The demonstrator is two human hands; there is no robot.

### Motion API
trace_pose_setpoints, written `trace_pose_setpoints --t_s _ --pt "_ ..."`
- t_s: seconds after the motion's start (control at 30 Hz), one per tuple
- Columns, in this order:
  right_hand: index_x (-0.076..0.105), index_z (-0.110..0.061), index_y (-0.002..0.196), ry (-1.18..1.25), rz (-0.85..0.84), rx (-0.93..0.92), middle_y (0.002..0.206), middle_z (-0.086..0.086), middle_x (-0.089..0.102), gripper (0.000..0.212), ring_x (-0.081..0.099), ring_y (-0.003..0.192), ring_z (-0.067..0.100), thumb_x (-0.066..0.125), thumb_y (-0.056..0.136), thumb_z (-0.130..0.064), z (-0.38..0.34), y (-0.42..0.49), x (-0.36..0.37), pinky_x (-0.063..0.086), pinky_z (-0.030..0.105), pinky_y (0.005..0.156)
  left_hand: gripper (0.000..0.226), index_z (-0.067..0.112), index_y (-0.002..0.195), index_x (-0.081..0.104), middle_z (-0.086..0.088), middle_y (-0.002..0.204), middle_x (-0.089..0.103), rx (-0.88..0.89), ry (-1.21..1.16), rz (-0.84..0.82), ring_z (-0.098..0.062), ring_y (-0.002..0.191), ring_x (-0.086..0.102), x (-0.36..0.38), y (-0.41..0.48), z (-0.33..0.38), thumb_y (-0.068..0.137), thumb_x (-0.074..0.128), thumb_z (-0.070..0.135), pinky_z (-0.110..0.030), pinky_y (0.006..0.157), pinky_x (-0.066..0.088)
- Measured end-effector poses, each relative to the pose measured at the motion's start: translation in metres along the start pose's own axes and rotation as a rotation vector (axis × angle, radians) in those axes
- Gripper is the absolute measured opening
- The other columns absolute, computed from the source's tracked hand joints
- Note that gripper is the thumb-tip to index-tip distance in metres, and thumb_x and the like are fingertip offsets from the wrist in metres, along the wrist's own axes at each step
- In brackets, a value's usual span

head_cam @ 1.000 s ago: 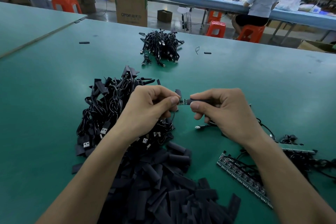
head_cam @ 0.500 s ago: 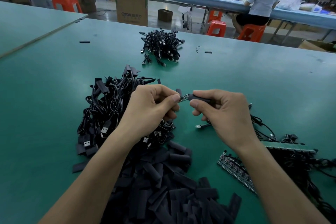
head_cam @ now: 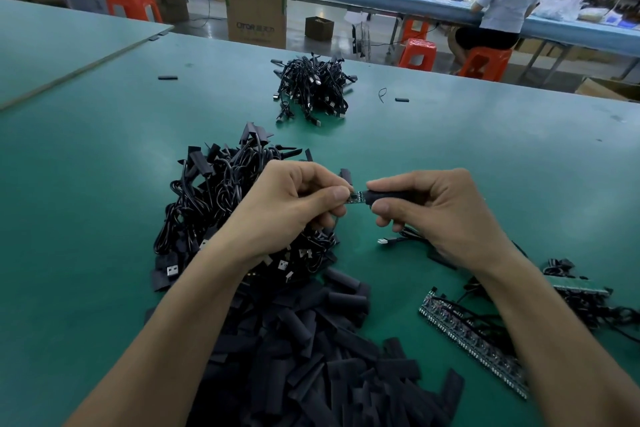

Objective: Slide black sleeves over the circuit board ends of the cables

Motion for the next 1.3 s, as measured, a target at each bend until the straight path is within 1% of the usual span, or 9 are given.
trace_pose_setpoints --t_s 0.1,0.23,0.3,0.43,0.53,0.67,0.87,1.1,1.3 --pt "0.081 -0.027 0.091 0.067 -0.012 0.009 0.084 0.008 0.077 0.021 0.071 0.064 0.015 0.079 0.072 -0.019 0.000 0.000 0.003 0.053 0.019 0.058 0.004 0.006 0.090 0.072 -0.002 0.066 0.071 -0.002 -0.047 0.026 -0.007 0.053 0.060 0.000 0.000 0.001 0.091 0.069 0.006 -0.016 0.054 0.049" --pt "0.079 -0.024 0.090 0.026 0.080 -0.032 0.079 0.009 0.076 0.017 0.070 0.063 0.020 0.079 0.080 -0.010 0.001 0.000 0.003 0.052 0.021 0.055 0.004 0.004 0.090 0.071 -0.002 0.065 0.069 -0.001 -0.091 0.032 -0.009 0.052 0.058 0.002 0.000 0.000 0.091 0.067 0.003 -0.018 0.055 0.051" --pt "0.079 -0.024 0.088 0.022 0.104 -0.026 0.077 0.011 0.075 0.013 0.070 0.062 0.022 0.078 0.079 -0.015 0.001 -0.001 0.003 0.053 0.022 0.056 0.005 0.005 0.089 0.071 -0.001 0.065 0.069 0.000 -0.083 0.007 -0.008 0.052 0.058 0.003 -0.001 0.001 0.092 0.067 0.004 -0.016 0.055 0.050" --pt "0.081 -0.022 0.085 0.086 0.029 0.041 0.077 0.012 0.075 0.013 0.069 0.062 0.017 0.078 0.072 -0.021 0.000 -0.004 0.003 0.053 0.020 0.056 0.007 0.008 0.087 0.073 0.000 0.063 0.070 0.003 -0.032 -0.001 -0.005 0.049 0.059 0.002 -0.002 0.003 0.091 0.069 0.005 -0.010 0.049 0.043" --pt "0.081 -0.028 0.088 0.061 -0.002 0.039 0.081 0.007 0.077 0.019 0.070 0.063 0.011 0.080 0.071 -0.023 -0.003 -0.004 0.001 0.053 0.018 0.058 0.006 0.008 0.085 0.073 -0.002 0.064 0.070 -0.002 -0.052 0.014 -0.007 0.051 0.059 0.002 -0.001 0.001 0.090 0.070 0.005 -0.015 0.051 0.047" --pt "0.079 -0.032 0.090 -0.079 0.047 -0.020 0.081 0.002 0.077 0.017 0.070 0.063 0.011 0.081 0.078 -0.020 -0.003 -0.005 -0.003 0.052 0.018 0.057 0.008 0.009 0.085 0.072 -0.002 0.065 0.070 -0.007 -0.047 0.027 -0.009 0.053 0.059 0.006 0.000 -0.002 0.091 0.069 0.005 -0.017 0.053 0.050" --pt "0.080 -0.023 0.089 0.016 0.095 0.001 0.075 0.010 0.075 0.013 0.069 0.060 0.018 0.078 0.076 -0.023 0.003 -0.006 -0.007 0.052 0.020 0.055 0.007 0.012 0.085 0.073 -0.002 0.066 0.071 0.001 -0.015 0.025 -0.009 0.053 0.061 0.006 -0.001 -0.002 0.090 0.071 0.008 -0.018 0.054 0.051" --pt "0.077 -0.024 0.093 0.066 0.334 -0.039 0.074 0.004 0.076 0.018 0.070 0.060 0.019 0.079 0.075 -0.021 0.009 -0.017 0.003 0.054 0.020 0.058 0.004 0.006 0.089 0.072 -0.009 0.069 0.073 -0.001 -0.068 0.140 -0.012 0.053 0.065 0.005 -0.002 0.002 0.093 0.069 0.007 -0.021 0.052 0.052" --pt "0.076 -0.026 0.092 -0.033 0.449 -0.084 0.074 -0.006 0.076 0.019 0.073 0.063 0.013 0.078 0.083 -0.010 0.005 -0.018 0.013 0.054 0.018 0.060 0.005 0.001 0.091 0.070 -0.016 0.072 0.073 -0.023 -0.096 0.152 -0.014 0.053 0.067 0.007 -0.003 0.003 0.093 0.068 0.006 -0.023 0.051 0.055"
Point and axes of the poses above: each hand's wrist, its own y-axis towards the middle knuckle, its own x-axis out of the palm, z = x × y, the point moved 4 cm from there along y, towards the middle knuckle
